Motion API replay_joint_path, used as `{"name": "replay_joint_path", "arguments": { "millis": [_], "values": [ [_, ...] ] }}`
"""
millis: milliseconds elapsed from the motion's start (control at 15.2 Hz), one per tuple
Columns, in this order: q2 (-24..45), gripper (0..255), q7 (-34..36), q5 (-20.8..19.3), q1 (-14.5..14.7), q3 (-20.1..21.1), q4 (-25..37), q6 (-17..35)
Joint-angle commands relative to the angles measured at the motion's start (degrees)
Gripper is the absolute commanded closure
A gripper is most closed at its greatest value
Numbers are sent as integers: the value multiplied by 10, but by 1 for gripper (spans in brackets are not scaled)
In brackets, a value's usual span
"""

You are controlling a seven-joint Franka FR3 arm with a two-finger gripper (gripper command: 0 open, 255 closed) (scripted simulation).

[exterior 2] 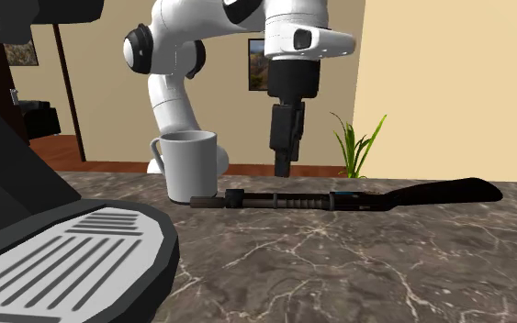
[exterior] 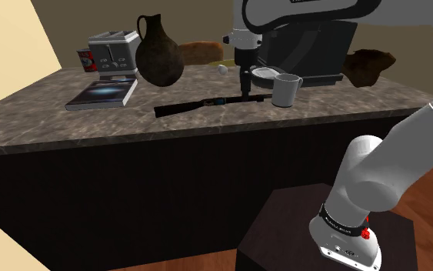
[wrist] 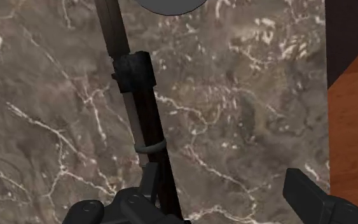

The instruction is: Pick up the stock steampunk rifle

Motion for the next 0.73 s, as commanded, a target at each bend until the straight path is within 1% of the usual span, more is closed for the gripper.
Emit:
{"name": "replay_joint_path", "arguments": {
  "millis": [0,330,660],
  "values": [
    [49,0,-61,7,15,-12,47,5],
    [152,0,-190,35,40,-28,161,-6],
    [146,0,-190,34,39,-27,117,33]
  ]
}}
